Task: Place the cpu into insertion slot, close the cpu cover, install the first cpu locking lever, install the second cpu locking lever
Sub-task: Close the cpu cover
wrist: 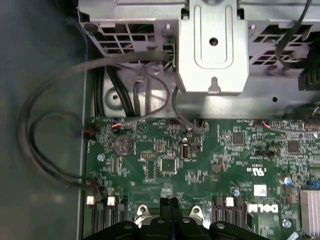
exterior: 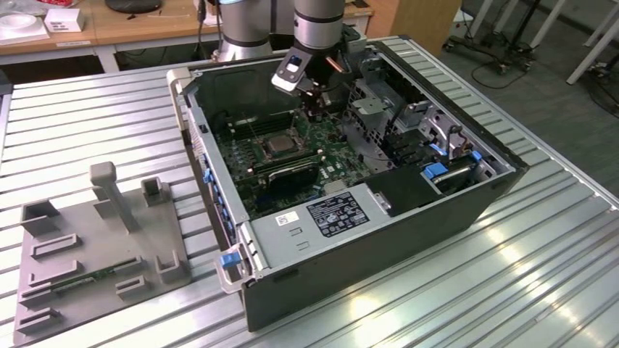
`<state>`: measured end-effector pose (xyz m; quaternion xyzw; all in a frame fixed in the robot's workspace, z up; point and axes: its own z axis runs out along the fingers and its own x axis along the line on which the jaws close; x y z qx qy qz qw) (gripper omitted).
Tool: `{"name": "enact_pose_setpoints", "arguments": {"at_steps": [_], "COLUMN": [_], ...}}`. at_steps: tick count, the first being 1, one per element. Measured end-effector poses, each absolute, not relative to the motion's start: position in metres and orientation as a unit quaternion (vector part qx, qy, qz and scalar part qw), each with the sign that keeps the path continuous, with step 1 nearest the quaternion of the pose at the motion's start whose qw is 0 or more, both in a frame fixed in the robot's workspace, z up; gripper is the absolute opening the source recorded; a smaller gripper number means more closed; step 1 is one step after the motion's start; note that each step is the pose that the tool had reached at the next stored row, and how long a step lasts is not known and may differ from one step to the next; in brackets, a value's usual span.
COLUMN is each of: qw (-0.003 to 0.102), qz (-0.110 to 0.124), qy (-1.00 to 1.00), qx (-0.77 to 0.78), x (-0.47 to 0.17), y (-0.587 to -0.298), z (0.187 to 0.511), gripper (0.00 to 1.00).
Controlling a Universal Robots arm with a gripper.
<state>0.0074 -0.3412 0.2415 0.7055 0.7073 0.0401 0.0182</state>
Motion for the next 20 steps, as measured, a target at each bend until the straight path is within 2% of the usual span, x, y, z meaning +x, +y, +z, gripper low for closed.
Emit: {"name": "enact_pose_setpoints", "arguments": {"at_steps": [14,20], "qw": [0.026,0.025], "qz": [0.048,0.045], "qy": [0.707,0.707], "qx": [0.705,0.705], "x": [-0.013,-0.014], "y": [-0.341,-0.341], "z": [0.242,0.241], "gripper": [0.11,0.11]}}
